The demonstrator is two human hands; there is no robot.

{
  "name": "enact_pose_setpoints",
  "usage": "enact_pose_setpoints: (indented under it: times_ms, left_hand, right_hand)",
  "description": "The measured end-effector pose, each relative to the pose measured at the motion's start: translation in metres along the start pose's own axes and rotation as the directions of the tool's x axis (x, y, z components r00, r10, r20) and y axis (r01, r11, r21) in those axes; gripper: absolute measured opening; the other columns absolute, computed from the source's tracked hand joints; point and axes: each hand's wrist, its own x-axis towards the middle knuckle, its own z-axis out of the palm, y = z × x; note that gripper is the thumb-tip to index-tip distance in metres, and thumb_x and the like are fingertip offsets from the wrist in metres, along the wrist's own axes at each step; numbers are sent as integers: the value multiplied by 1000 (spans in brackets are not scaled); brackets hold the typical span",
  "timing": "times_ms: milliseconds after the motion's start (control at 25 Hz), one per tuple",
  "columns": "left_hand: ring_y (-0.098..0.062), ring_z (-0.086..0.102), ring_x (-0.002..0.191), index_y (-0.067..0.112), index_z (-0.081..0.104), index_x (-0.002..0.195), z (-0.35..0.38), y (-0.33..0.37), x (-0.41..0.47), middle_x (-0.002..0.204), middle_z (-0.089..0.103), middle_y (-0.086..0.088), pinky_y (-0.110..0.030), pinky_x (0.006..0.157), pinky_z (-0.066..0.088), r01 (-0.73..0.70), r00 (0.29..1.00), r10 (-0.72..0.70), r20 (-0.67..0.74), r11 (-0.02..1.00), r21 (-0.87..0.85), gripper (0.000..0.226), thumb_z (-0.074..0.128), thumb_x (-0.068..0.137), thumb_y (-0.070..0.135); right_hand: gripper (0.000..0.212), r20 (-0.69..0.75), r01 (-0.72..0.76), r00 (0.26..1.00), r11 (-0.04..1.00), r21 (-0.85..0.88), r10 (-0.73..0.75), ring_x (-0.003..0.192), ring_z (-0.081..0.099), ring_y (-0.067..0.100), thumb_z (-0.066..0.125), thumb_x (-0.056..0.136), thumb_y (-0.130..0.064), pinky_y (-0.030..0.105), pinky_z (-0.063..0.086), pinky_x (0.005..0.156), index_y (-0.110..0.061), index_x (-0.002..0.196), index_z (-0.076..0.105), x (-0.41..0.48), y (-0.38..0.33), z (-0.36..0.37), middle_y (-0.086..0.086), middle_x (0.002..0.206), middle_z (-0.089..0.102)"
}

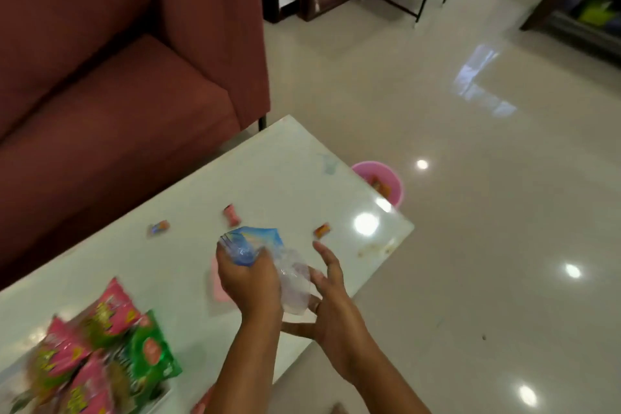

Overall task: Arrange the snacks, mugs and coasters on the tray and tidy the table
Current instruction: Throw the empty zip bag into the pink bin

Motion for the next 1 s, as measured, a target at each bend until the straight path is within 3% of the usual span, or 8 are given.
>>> enact_pose_setpoints:
  times_ms: [80, 200, 240, 400, 600, 680, 880, 1000]
  left_hand:
    - [-17, 63, 88, 24, 56, 99, 55, 2, -21, 95, 59, 5, -30, 83, 50, -5, 999, 4, 45, 1000, 22, 39, 56, 72, -5]
    - [-40, 65, 89, 9, 56, 92, 110, -1, -51, 89, 63, -14, -41, 82, 53, -15, 970, -4, 242, 997, 75, 5, 54, 89, 10]
    - [-39, 66, 88, 7, 59, 90, 126, -2, -57, 87, 65, -14, -42, 81, 55, -4, 955, -22, 294, 996, 89, 10, 54, 92, 16]
    - [-22, 66, 70, 12, 61, 71, 187, -5, -58, 67, 65, -6, -25, 65, 53, 105, 893, -162, 420, 982, 157, 33, 55, 90, 38]
    - [-24, 65, 83, 10, 64, 90, 277, -35, -31, 83, 67, -9, -31, 71, 53, 384, 772, -471, 428, 881, 277, 26, 47, 96, 28]
    - [-28, 64, 85, 10, 64, 88, 315, -54, -9, 90, 68, -14, -33, 72, 51, 380, 756, -517, 400, 846, 375, 25, 46, 94, 26]
    - [-31, 60, 105, 16, 51, 120, 364, -86, 22, 111, 62, -6, -40, 91, 50, 128, 746, -509, 430, 742, 658, 39, 43, 94, 44]
    - [-31, 64, 101, 21, 48, 112, 384, -101, 45, 114, 64, -7, -42, 88, 53, 93, 748, -496, 441, 736, 671, 25, 53, 90, 30]
  right_hand:
    - [52, -20, 60, 998, 994, -93, -63, 111, 62, 6, 52, 78, -64, 43, 55, 91, -60, 127, 37, 1, -36, -32, -22, 129, 56]
    - [62, -195, 163, 960, 969, -188, -200, 109, 63, 2, 57, 69, -73, 36, 52, 98, -47, 125, 50, 17, -66, -63, -16, 124, 63]
    - [61, -252, 172, 943, 967, -189, -217, 107, 64, 3, 57, 70, -74, 34, 52, 97, -42, 123, 55, 24, -73, -76, -12, 119, 66]
    - [35, -425, 143, 872, 957, -251, -242, 82, 70, 7, 51, 88, -50, 28, 56, 77, -22, 91, 70, 58, -89, -129, -5, 85, 74]
    - [49, -548, -25, 787, 873, -487, -283, 45, 53, 5, 50, 91, -47, 20, 38, 46, -13, 56, 58, 121, -113, -201, -2, 47, 56]
    - [49, -557, -99, 784, 831, -548, -274, 43, 48, 7, 50, 91, -42, 25, 34, 45, -16, 50, 50, 157, -123, -238, -2, 45, 51]
    - [42, -551, -233, 811, 755, -613, -197, 52, 54, 18, 50, 90, -34, 27, 39, 53, -18, 52, 55, 219, -134, -295, 2, 52, 56]
    - [45, -677, -329, 700, 738, -589, -228, 77, 63, 35, 47, 93, -40, 32, 43, 66, -1, 77, 65, 257, -139, -341, 20, 78, 67]
